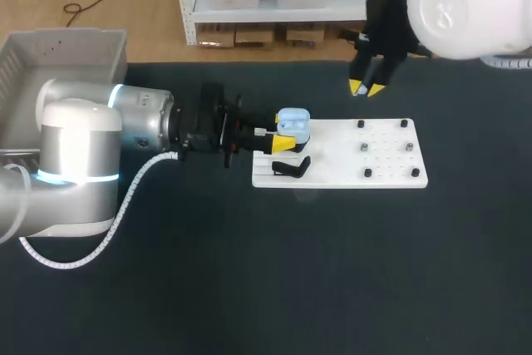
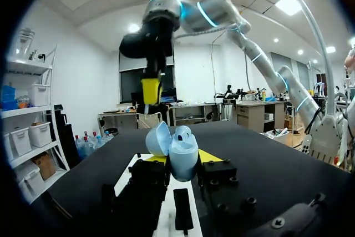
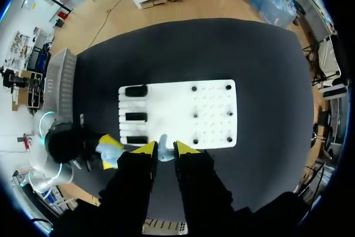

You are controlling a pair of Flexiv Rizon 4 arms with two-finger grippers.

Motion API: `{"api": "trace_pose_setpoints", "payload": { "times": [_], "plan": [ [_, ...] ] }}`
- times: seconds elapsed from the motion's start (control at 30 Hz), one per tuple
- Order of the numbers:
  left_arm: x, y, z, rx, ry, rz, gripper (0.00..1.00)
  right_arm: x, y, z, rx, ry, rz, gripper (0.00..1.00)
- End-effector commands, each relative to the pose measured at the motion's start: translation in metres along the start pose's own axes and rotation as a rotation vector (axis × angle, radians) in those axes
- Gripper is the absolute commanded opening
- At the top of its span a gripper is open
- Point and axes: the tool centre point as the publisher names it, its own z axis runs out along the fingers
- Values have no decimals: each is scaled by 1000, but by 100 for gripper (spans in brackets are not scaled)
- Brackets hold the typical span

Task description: Pick up each earbud case from the left stands, insert the matching earbuds, close the lid, and place the case in the box.

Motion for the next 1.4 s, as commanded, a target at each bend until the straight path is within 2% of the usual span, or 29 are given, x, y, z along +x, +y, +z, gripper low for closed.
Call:
{"api": "trace_pose_setpoints", "payload": {
  "times": [0.03, 0.2, 0.33, 0.93, 1.07, 1.33, 1.4],
  "plan": [
    [0, -2, 0, -6, -1, 3, 0, 32, 20, -23, 29, -31, -27, 0],
    [0, -2, 0, -6, -1, 3, 0, 49, 44, -30, 34, 21, -62, 0],
    [0, -2, 0, -6, -1, 3, 0, 58, 59, -24, 34, 69, -83, 0],
    [0, -2, 0, -6, -1, 3, 0, 58, 59, -24, 34, 69, -83, 0],
    [0, -2, 0, -6, -1, 3, 0, 59, 70, -27, 95, 60, -140, 0],
    [0, -2, 0, -6, -1, 3, 0, 60, 83, -18, 134, 120, -240, 0],
    [0, -2, 0, -6, -1, 3, 0, 60, 84, -16, 117, 132, -265, 0]
  ]
}}
